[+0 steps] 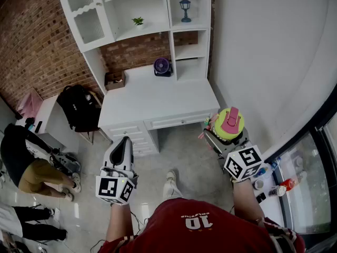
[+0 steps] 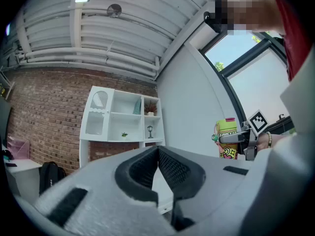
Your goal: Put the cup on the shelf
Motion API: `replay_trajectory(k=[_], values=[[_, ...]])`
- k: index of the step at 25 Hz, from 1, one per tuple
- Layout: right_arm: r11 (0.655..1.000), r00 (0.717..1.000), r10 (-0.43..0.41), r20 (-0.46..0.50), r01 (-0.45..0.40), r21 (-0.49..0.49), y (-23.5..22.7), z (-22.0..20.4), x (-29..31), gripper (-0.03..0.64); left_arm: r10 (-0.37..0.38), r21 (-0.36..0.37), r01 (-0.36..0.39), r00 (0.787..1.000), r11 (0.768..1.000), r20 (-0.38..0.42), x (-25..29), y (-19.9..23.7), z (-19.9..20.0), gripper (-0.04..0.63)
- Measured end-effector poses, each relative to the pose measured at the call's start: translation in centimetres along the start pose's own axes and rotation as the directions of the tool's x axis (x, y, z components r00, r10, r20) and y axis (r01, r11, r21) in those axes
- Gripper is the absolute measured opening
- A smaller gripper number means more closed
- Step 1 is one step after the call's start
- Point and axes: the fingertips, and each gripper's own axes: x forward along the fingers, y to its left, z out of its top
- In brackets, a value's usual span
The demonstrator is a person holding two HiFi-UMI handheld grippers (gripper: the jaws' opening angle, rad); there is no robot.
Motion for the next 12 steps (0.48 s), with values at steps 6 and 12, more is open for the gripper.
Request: replay_trajectory(k=[6,12], values=[[1.0,1.0,-0.004,0.003,0.004,0.008,0.3,-0.3,-1.4,0.413,-0.003,-0.019,0.002,1.0,1.0,-0.02,-0.9,-0.9,-0.7,-0.002],[1.0,1.0,-0.021,0.0,0.021,-0.017,0.1,0.2,-1.7,0.413,-0.011,-0.031,0.011,1.0,0.999,-0.015,-0.3,-1.0,-0.5,-0.002]])
